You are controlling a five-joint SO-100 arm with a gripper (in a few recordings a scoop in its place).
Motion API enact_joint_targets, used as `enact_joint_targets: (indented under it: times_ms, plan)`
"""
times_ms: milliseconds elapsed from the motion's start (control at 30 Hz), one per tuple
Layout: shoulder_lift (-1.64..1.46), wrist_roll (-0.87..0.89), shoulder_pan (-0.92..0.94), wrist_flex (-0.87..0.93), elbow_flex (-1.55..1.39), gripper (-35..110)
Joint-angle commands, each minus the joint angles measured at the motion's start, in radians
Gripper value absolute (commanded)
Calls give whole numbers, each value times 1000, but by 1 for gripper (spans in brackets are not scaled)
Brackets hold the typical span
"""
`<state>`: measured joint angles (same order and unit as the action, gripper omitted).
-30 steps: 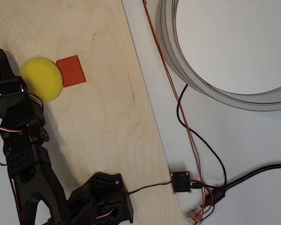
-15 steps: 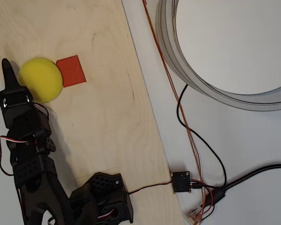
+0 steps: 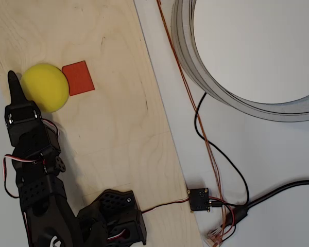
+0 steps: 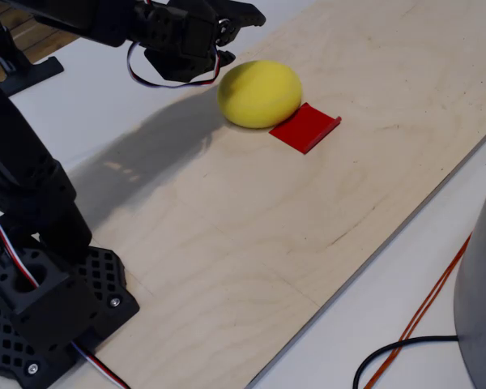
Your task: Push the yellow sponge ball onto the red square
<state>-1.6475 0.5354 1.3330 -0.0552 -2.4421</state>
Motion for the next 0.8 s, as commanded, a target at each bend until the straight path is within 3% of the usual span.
enact_joint_targets:
  times_ms: [0,767]
  plan:
    - [-17,20,15,-32,-8,25]
    - [15,-107,132,-43,-20,24]
